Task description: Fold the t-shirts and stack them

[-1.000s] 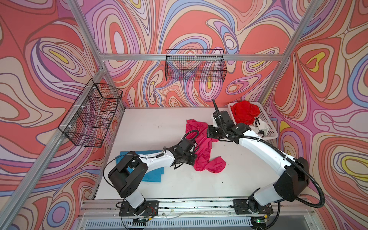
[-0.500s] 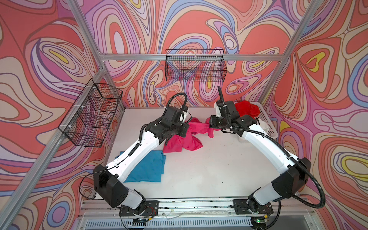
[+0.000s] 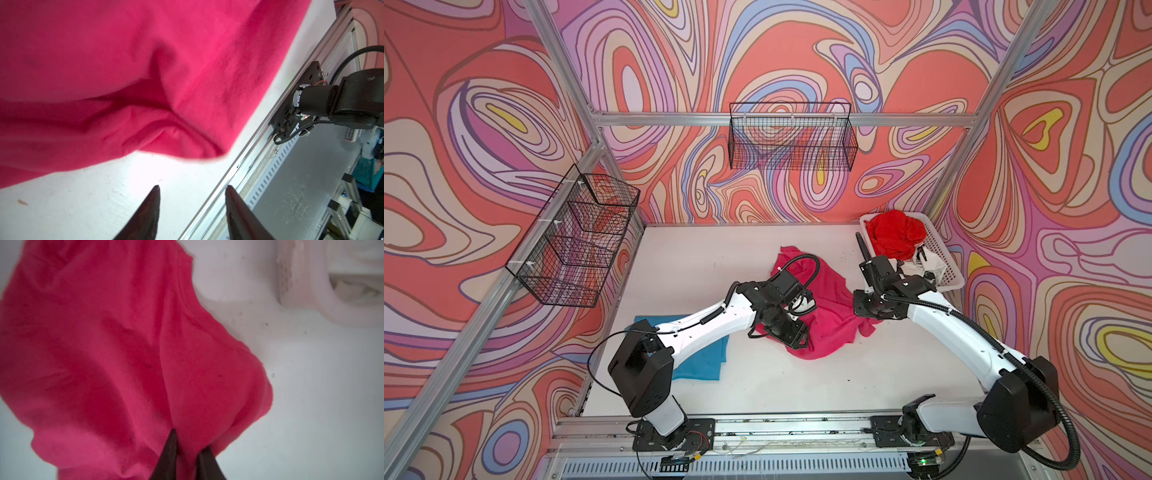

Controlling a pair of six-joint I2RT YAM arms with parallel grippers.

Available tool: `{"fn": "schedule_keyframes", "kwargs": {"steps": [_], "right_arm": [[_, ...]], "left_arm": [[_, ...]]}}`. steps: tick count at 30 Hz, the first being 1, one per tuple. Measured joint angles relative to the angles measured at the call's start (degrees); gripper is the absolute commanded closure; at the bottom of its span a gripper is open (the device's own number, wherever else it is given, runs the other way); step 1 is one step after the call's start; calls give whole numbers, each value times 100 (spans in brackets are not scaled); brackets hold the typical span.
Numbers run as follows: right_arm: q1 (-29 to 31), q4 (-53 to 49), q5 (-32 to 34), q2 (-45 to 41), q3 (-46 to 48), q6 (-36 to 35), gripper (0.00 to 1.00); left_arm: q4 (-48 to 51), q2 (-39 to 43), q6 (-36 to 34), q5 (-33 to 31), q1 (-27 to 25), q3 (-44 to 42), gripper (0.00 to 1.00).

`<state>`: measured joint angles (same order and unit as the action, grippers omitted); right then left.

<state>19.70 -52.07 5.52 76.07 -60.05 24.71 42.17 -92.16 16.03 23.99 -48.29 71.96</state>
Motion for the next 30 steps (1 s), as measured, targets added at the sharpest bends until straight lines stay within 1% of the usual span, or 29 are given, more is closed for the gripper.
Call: {"fn": "schedule_keyframes", "kwargs": {"steps": [1, 4, 7, 9, 14, 18, 19, 20, 21, 22, 23, 24, 26, 30], "right_arm": [[-55, -24, 42, -15, 31, 11, 54], [-105, 61, 70, -33, 28, 79, 48], [-101, 208, -33, -15, 28, 90, 47], [-101, 389, -168, 24, 42, 114, 46], [-50, 925, -470, 243, 385, 227, 42], [-11, 1237, -623, 391, 719, 306, 41], [-9, 1309, -649, 424, 789, 321, 41], [-7, 1388, -662, 466, 857, 330, 41], [-7, 1475, -678, 525, 925, 341, 42], [-7, 1556, -684, 590, 981, 343, 44], [-7, 1639, -688, 671, 1036, 345, 45], [-7, 1716, -691, 756, 1086, 339, 46], [-7, 1829, -686, 942, 1134, 330, 48], [-7, 2002, -605, 1388, 1016, 223, 49]], "left_arm": [[-2, 90, 39, -28, 24, -46, 29], [-44, 444, 125, -210, 181, -118, 29], [-203, 695, 251, -546, 546, -197, 30], [-369, 726, 337, -901, 887, -313, 30], [-697, 269, 422, -1659, 1517, -503, 30], [-994, -249, 417, -1969, 1867, -505, 30], [-1060, -341, 415, -2000, 1926, -505, 31], [-1130, -452, 415, -2020, 1985, -503, 36], [-1187, -575, 411, -2031, 2022, -496, 43], [-1222, -680, 411, -2041, 2041, -487, 54], [-1250, -809, 409, -2041, 2055, -483, 68], [-1266, -911, 415, -2044, 2059, -483, 80], [-1270, -997, 424, -2044, 2061, -503, 99], [-1204, -732, 490, -2048, 2068, -603, 100]]}}
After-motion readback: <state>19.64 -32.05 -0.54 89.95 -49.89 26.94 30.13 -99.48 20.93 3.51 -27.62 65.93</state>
